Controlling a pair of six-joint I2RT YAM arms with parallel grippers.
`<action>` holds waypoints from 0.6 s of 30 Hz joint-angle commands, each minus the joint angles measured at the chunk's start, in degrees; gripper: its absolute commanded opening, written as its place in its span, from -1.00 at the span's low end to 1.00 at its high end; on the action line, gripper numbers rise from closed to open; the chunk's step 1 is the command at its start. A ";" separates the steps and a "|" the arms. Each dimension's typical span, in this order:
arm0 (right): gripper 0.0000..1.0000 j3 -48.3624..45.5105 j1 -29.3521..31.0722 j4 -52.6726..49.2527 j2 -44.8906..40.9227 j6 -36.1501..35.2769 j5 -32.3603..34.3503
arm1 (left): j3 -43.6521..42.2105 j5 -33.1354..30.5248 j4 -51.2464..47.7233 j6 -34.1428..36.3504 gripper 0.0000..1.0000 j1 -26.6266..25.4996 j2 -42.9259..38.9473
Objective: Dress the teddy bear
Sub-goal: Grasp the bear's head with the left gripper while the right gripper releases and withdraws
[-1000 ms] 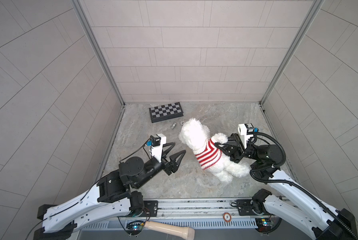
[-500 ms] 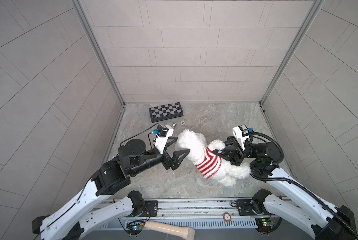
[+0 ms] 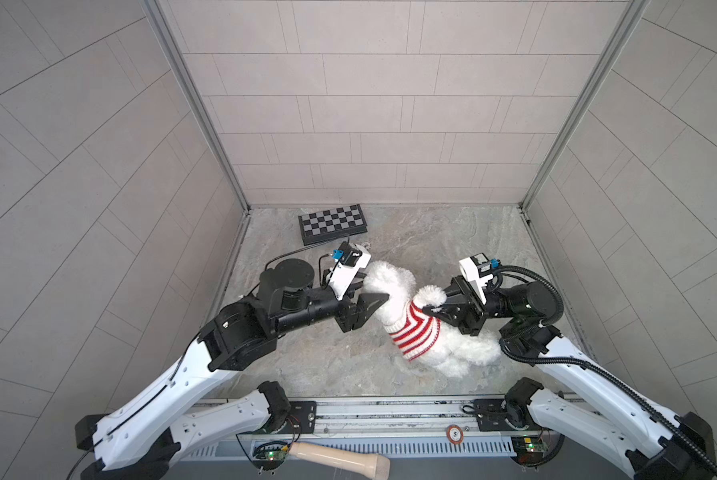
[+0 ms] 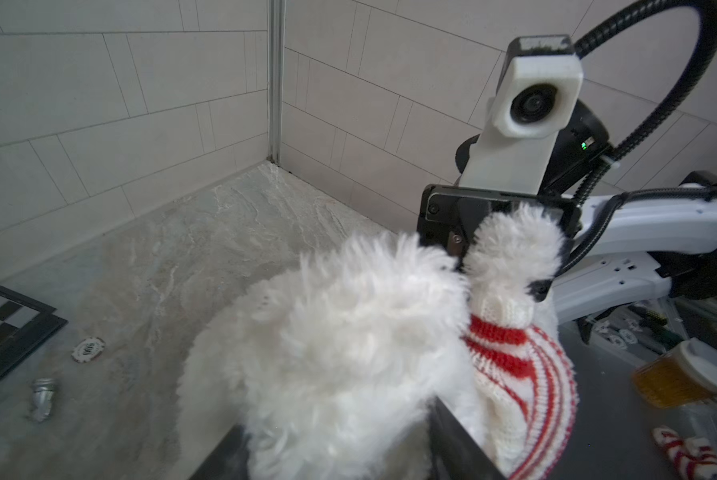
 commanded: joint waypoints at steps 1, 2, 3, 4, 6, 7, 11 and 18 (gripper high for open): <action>-1.00 2.18 0.28 -4.27 -2.04 -6.02 3.23 | -0.67 -0.46 0.72 0.15 -0.10 -0.10 -0.43; -1.00 2.12 0.25 -4.25 -2.15 -6.14 3.77 | -0.99 -0.96 0.95 -0.07 -0.20 -0.01 -0.42; -1.00 2.08 0.21 -4.20 -2.29 -6.19 4.40 | -1.27 -1.14 1.23 -0.19 -0.29 -0.04 -0.42; -1.00 1.99 0.25 -4.11 -2.41 -6.32 4.93 | -1.60 -1.40 1.55 -0.38 -0.38 -0.06 -0.35; -1.00 1.90 0.22 -3.94 -2.54 -6.39 5.81 | -2.07 -1.39 2.33 -0.69 -0.53 -0.06 -0.43; -1.00 1.77 0.21 -3.94 -2.63 -6.45 6.40 | -2.35 -1.43 2.79 -0.89 -0.61 -0.05 -0.58; -1.00 1.78 0.20 -7.05 -3.86 -8.39 9.80 | -3.28 -2.27 4.13 -2.08 -0.98 -0.07 -1.55; -0.14 2.89 0.12 -22.16 -6.50 -17.76 20.09 | -4.10 -8.67 5.16 -5.89 -1.00 -0.04 -3.26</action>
